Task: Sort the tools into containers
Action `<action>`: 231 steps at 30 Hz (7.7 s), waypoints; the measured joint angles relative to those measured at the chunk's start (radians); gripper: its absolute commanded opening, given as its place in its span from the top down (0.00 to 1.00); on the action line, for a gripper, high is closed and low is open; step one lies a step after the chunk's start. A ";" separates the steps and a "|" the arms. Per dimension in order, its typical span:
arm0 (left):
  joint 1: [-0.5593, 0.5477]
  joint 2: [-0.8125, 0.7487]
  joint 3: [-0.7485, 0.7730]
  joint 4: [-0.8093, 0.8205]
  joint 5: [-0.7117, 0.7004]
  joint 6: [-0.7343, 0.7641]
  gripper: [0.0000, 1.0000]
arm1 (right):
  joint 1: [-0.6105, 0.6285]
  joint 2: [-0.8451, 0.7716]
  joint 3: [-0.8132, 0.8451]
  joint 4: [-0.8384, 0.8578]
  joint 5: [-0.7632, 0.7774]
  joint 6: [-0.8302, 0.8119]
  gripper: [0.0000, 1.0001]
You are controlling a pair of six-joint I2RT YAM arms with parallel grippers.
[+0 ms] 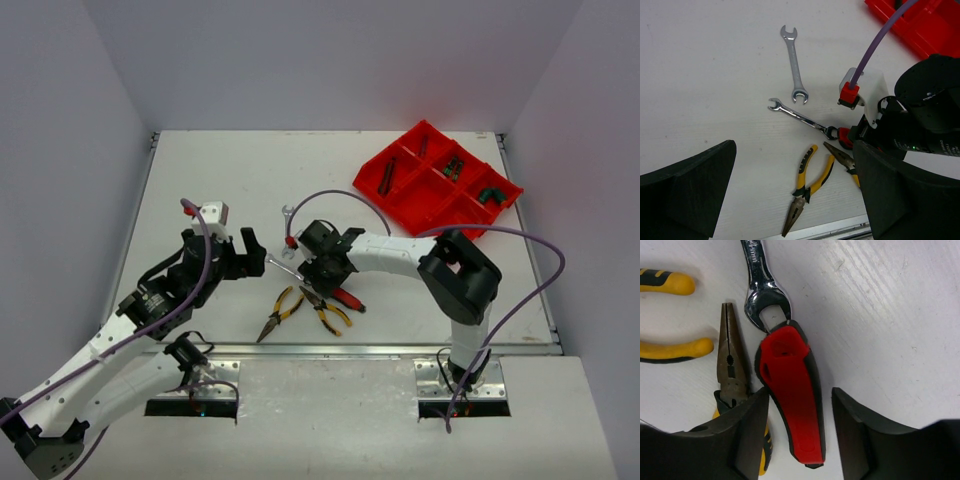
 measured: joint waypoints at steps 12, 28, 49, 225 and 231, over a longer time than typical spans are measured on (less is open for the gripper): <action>0.000 0.000 0.000 0.002 0.000 0.000 0.00 | 0.000 0.022 -0.003 0.018 0.010 0.003 0.95; 0.000 -0.025 0.000 0.002 -0.002 0.000 0.00 | -0.309 -0.216 0.001 0.062 -0.032 0.097 1.00; 0.000 -0.035 0.000 0.002 -0.016 -0.001 0.00 | -0.682 0.090 0.363 0.459 0.148 0.430 1.00; 0.026 0.015 0.000 0.010 0.011 0.003 0.00 | -0.756 -0.029 0.126 0.094 0.247 0.349 0.33; 0.026 0.015 0.000 0.010 0.011 0.003 0.00 | -0.760 -0.033 0.160 0.098 0.245 0.356 0.19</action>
